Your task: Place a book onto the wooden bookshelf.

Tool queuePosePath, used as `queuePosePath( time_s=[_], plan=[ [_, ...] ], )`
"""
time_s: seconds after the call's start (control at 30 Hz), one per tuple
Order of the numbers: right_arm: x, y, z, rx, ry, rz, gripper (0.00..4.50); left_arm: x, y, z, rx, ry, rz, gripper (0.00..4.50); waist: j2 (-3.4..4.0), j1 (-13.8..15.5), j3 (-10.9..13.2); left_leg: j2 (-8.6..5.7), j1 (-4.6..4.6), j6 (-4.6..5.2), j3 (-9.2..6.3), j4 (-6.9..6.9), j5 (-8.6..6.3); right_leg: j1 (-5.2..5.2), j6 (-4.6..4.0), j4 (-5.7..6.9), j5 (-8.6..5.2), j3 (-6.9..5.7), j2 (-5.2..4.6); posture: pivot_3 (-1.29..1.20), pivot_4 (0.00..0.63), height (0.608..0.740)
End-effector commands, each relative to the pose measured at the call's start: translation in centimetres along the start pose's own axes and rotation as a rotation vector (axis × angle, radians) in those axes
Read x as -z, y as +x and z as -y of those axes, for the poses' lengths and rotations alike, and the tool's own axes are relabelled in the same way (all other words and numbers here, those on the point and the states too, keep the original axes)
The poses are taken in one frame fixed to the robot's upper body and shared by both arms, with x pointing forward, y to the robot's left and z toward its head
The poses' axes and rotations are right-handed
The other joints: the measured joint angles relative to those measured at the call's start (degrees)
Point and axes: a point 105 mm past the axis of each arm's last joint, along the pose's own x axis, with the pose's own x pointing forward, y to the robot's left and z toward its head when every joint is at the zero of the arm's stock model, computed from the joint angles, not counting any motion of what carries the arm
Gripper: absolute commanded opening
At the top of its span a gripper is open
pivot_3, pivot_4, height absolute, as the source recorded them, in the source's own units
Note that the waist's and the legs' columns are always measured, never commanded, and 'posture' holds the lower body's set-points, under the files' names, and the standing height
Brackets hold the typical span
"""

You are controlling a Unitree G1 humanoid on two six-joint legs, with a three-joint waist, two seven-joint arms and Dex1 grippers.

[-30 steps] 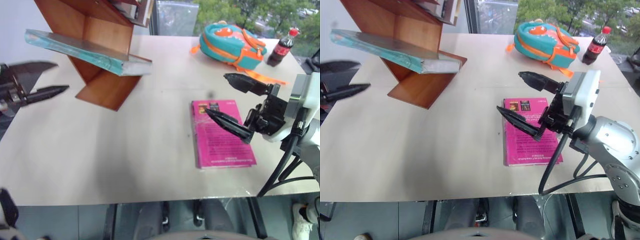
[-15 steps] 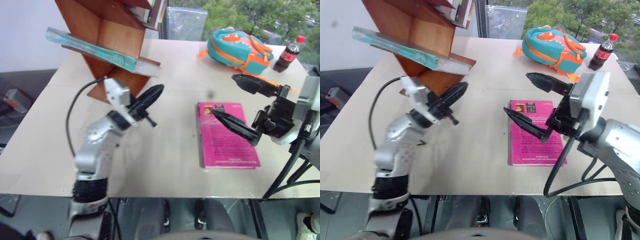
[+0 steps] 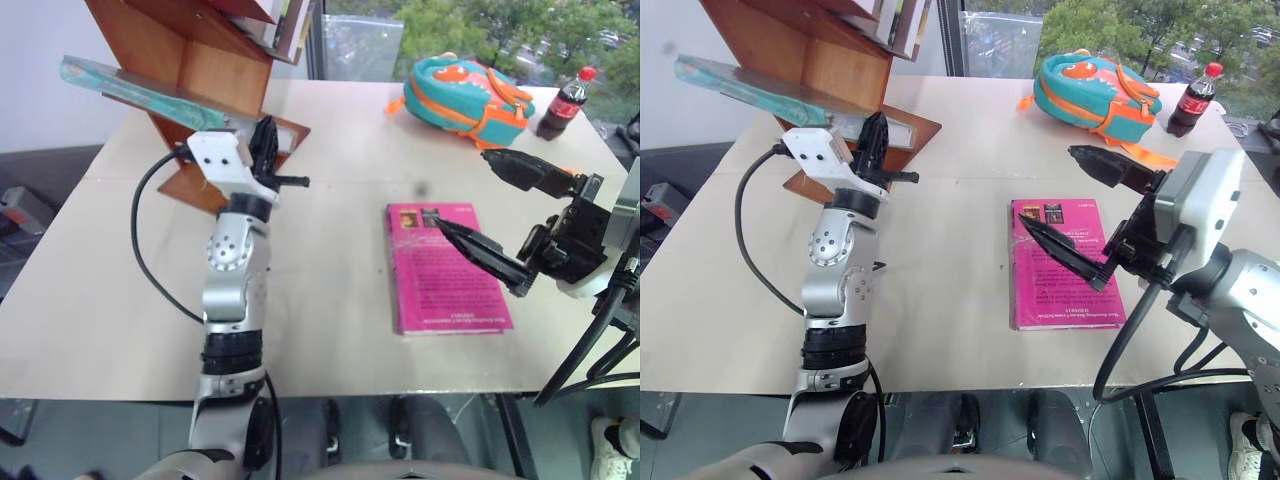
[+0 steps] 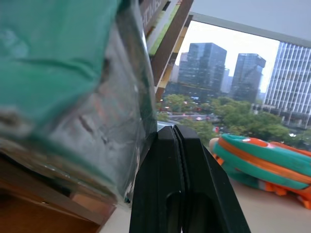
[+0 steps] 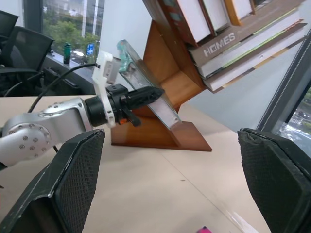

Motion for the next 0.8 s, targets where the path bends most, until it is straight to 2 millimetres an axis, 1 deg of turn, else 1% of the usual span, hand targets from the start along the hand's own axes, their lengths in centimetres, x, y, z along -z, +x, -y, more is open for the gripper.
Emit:
queuePosePath(
  time_s=[0.03,0.07,0.1,0.13,0.2,0.23,0.27,0.33,0.4,0.47,0.5,0.53,0.6,0.7,0.8],
  plan=[
    [1.9,-0.4,1.0,0.049,0.015,-0.109,4.50,-0.3,-1.4,3.1,0.261,-0.074,-0.023,0.04,0.00,0.10,0.00,0.00,-0.03,0.00,0.00,0.00,0.00,-0.01,-0.01,0.00,0.00,-0.02,0.00,0.00,0.150,0.740],
    [3.7,-0.9,1.8,0.083,0.007,-0.206,4.50,0.6,-2.5,3.7,0.349,-0.084,-0.077,0.04,0.00,0.15,0.00,-0.01,-0.03,0.00,0.00,0.00,0.00,0.00,-0.02,-0.01,-0.01,-0.02,-0.01,0.00,0.150,0.740],
    [4.9,-1.3,2.3,0.104,-0.001,-0.275,4.50,1.1,-3.3,4.0,0.405,-0.090,-0.116,0.04,0.00,0.18,-0.01,-0.02,-0.05,0.00,0.01,0.00,0.00,-0.01,-0.04,-0.03,-0.01,-0.01,-0.03,0.00,0.150,0.740],
    [5.9,-1.8,2.7,0.122,-0.005,-0.332,4.50,1.5,-3.9,4.1,0.440,-0.108,-0.151,0.04,0.00,0.20,-0.01,-0.05,-0.06,0.00,0.02,0.00,0.00,-0.01,-0.09,-0.05,-0.05,-0.03,-0.07,0.00,0.150,0.740],
    [7.8,-3.2,3.5,0.164,-0.001,-0.433,4.50,2.1,-5.1,3.8,0.499,-0.141,-0.222,0.04,0.00,0.24,-0.01,-0.07,-0.12,0.01,0.01,0.00,-0.01,-0.02,-0.20,-0.12,-0.12,-0.03,-0.14,0.00,0.150,0.740],
    [8.6,-4.1,3.9,0.180,0.012,-0.470,4.50,2.1,-5.8,3.4,0.528,-0.144,-0.253,0.55,0.01,0.20,0.00,-0.07,-0.17,0.01,0.00,0.00,-0.01,-0.06,-0.19,-0.13,-0.12,-0.02,-0.15,0.00,0.150,0.740],
    [9.1,-4.9,4.0,0.186,0.018,-0.501,4.50,2.1,-6.3,3.0,0.550,-0.138,-0.277,0.88,0.01,0.19,0.00,-0.06,-0.17,0.00,-0.02,-0.01,-0.01,-0.08,-0.19,-0.13,-0.12,-0.02,-0.15,0.00,0.150,0.740],
    [9.6,-6.2,4.2,0.190,0.016,-0.543,4.50,1.9,-7.0,2.4,0.568,-0.129,-0.309,1.77,0.05,0.19,0.02,-0.04,-0.17,-0.02,-0.06,-0.04,-0.01,-0.08,-0.16,-0.13,-0.11,-0.01,-0.11,0.00,0.150,0.740],
    [10.3,-8.7,4.2,0.201,0.019,-0.630,4.50,1.6,-8.4,0.6,0.568,-0.109,-0.388,2.68,0.13,0.20,0.05,-0.03,-0.17,-0.03,-0.06,-0.06,-0.01,-0.09,-0.16,-0.13,-0.12,-0.01,-0.10,0.00,0.150,0.740],
    [10.3,-11.2,4.2,0.217,0.035,-0.696,4.50,1.3,-9.9,-1.3,0.554,-0.057,-0.466,3.89,0.17,0.15,0.05,-0.02,-0.16,-0.07,-0.07,-0.11,-0.04,-0.08,-0.14,-0.21,-0.14,0.03,-0.09,0.00,0.150,0.740],
    [10.2,-12.5,4.2,0.226,0.040,-0.728,4.50,1.1,-10.9,-2.2,0.549,-0.037,-0.509,4.29,0.19,0.13,0.06,-0.02,-0.17,-0.13,-0.07,-0.12,-0.08,-0.08,-0.14,-0.25,-0.17,0.03,-0.09,0.00,0.150,0.740],
    [10.1,-13.5,4.1,0.230,0.042,-0.758,4.50,1.0,-11.8,-3.0,0.549,-0.005,-0.547,4.45,0.21,0.11,0.07,-0.02,-0.17,-0.20,-0.07,-0.12,-0.12,-0.07,-0.11,-0.28,-0.19,0.04,-0.09,0.00,0.150,0.740],
    [9.8,-15.0,4.1,0.242,0.039,-0.795,4.50,0.8,-13.2,-4.1,0.557,0.044,-0.600,4.45,0.24,0.15,0.09,0.00,-0.17,-0.31,-0.08,-0.15,-0.19,-0.07,0.02,-0.37,-0.30,0.06,-0.11,0.00,0.150,0.740],
    [9.2,-16.8,4.2,0.260,0.047,-0.835,4.50,-0.1,-14.8,-5.4,0.567,0.060,-0.656,4.45,0.30,0.16,0.11,0.02,-0.20,-0.40,-0.23,-0.21,-0.26,-0.06,0.03,-0.57,-0.31,0.01,-0.14,0.00,0.150,0.740],
    [9.1,-17.3,4.3,0.255,0.058,-0.847,4.50,-0.4,-15.3,-5.1,0.603,0.055,-0.678,4.45,0.37,0.29,0.11,0.03,-0.23,-0.44,-0.37,-0.24,-0.28,-0.06,0.02,-0.63,-0.31,-0.06,-0.21,0.00,0.150,0.740]
  ],
)
